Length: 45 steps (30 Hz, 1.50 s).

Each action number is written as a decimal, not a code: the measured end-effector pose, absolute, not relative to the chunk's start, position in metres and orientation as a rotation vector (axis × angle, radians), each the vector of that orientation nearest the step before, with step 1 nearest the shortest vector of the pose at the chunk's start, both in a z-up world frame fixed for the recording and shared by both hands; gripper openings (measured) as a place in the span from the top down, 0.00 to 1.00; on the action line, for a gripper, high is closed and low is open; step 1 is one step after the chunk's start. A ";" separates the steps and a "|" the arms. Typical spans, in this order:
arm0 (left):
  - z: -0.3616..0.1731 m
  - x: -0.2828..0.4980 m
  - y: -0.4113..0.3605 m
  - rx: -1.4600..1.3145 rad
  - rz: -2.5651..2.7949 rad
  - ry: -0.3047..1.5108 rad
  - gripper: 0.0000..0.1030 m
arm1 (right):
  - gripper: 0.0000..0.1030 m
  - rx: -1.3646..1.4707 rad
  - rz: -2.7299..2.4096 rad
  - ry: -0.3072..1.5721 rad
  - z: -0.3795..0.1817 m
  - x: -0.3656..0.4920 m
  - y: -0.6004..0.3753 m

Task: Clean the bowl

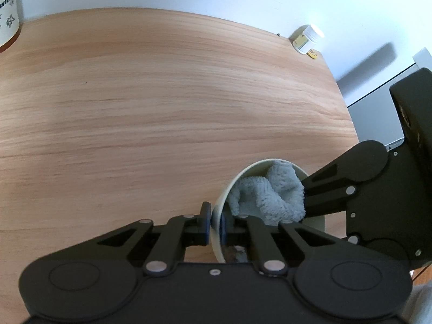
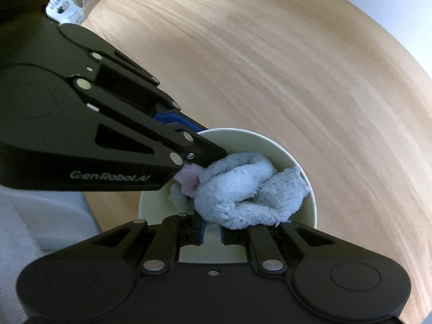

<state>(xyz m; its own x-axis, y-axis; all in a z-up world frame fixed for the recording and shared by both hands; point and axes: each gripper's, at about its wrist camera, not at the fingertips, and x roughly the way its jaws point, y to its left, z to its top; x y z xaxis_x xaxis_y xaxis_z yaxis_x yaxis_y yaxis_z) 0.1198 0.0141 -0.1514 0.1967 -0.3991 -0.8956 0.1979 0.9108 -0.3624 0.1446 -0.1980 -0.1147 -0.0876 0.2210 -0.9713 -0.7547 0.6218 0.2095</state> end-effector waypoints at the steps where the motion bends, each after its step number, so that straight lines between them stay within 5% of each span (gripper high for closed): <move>1: -0.152 0.120 0.014 -0.181 -0.422 1.309 0.94 | 0.90 -0.505 0.844 1.439 -0.113 0.145 -0.200; 6: -0.150 0.122 0.015 -0.190 -0.421 1.305 0.93 | 0.89 -0.540 0.772 1.439 -0.098 0.148 -0.216; 13: -0.149 0.123 0.018 -0.212 -0.415 1.299 0.93 | 0.89 -0.244 0.917 1.556 -0.058 0.164 -0.255; 24: -0.148 0.123 0.011 -0.187 -0.411 1.280 0.93 | 0.89 -0.367 0.939 1.703 -0.083 0.169 -0.250; 33: -0.148 0.121 0.011 -0.182 -0.417 1.281 0.93 | 0.89 -0.585 0.892 1.614 -0.085 0.157 -0.245; 35: -0.147 0.121 0.011 -0.174 -0.421 1.287 0.94 | 0.83 -0.605 0.885 1.583 -0.074 0.107 -0.232; 37: -0.146 0.120 0.010 -0.170 -0.426 1.287 0.94 | 0.58 -0.628 0.888 1.534 -0.054 0.075 -0.231; 40: -0.146 0.119 0.010 -0.168 -0.433 1.287 0.94 | 0.37 -0.631 0.915 1.428 -0.016 0.050 -0.240; 45: -0.146 0.120 0.014 -0.178 -0.439 1.291 0.93 | 0.34 -0.663 0.963 1.179 0.020 0.025 -0.245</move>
